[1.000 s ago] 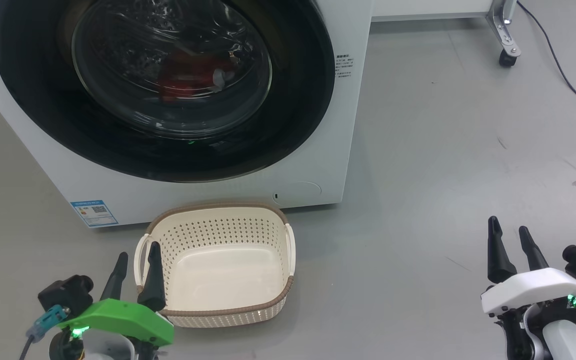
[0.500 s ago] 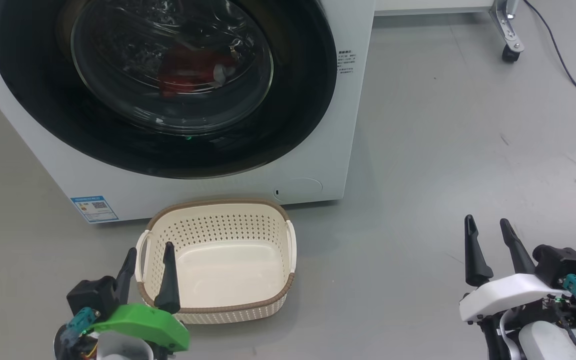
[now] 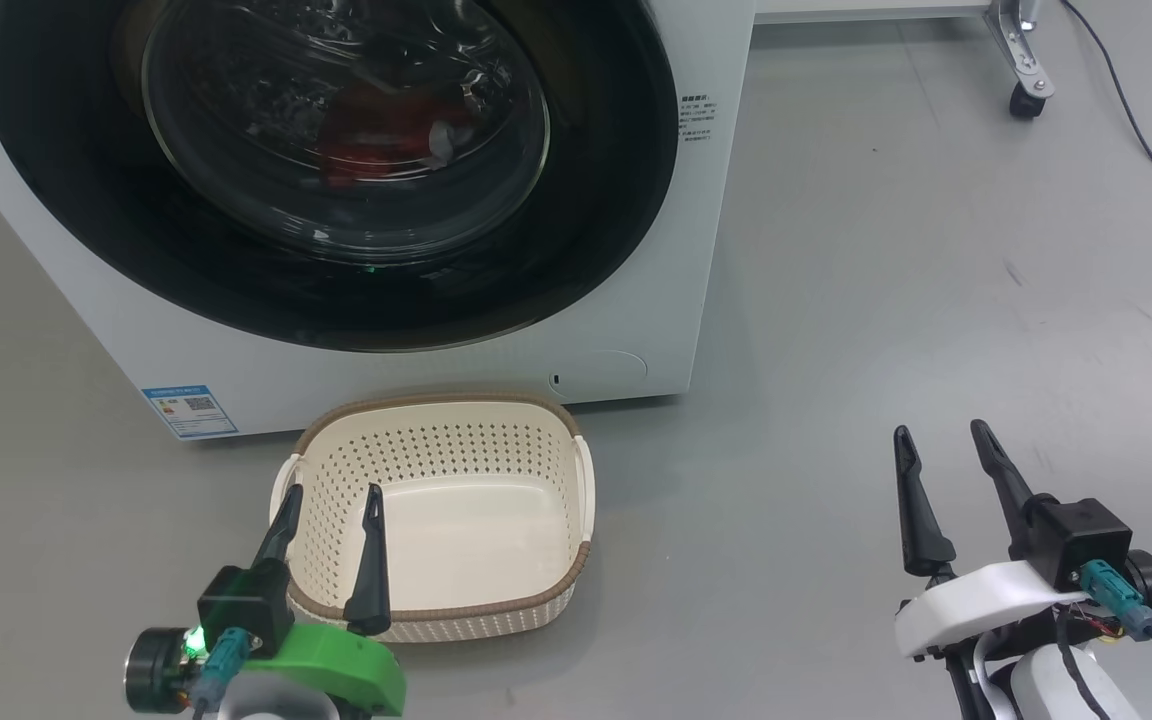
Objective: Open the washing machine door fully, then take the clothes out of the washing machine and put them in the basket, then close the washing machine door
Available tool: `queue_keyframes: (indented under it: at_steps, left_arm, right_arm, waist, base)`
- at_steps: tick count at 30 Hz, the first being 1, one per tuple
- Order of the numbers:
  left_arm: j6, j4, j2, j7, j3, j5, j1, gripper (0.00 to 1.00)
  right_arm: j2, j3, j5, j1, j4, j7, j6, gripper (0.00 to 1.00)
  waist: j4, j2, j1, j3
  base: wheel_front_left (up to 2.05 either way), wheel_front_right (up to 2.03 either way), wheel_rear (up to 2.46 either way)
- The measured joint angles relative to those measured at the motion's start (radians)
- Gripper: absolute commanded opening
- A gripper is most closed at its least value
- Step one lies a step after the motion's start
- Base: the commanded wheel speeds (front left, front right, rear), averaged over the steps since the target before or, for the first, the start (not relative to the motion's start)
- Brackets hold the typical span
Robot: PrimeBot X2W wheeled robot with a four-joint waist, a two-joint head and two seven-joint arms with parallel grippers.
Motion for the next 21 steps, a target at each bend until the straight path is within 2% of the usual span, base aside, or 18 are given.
queue_keyframes:
  at_steps: [6, 21]
  left_arm:
    - [0.011, 0.0, -0.005, -0.018, -0.011, 0.068, 0.0, 1.0]
    - [0.015, 0.015, -0.013, -0.018, -0.009, 0.072, 0.0, 1.0]
  right_arm:
    - [0.007, 0.005, -0.065, 0.001, -0.006, -0.019, -0.006, 1.0]
    - [0.026, -0.02, -0.067, 0.019, -0.006, -0.021, -0.005, 1.0]
  waist:
    - [0.002, 0.0, 0.0, 0.003]
    - [0.007, 0.0, 0.0, -0.002]
  base:
    - [0.0, 0.0, 0.0]
    - [0.0, 0.0, 0.0]
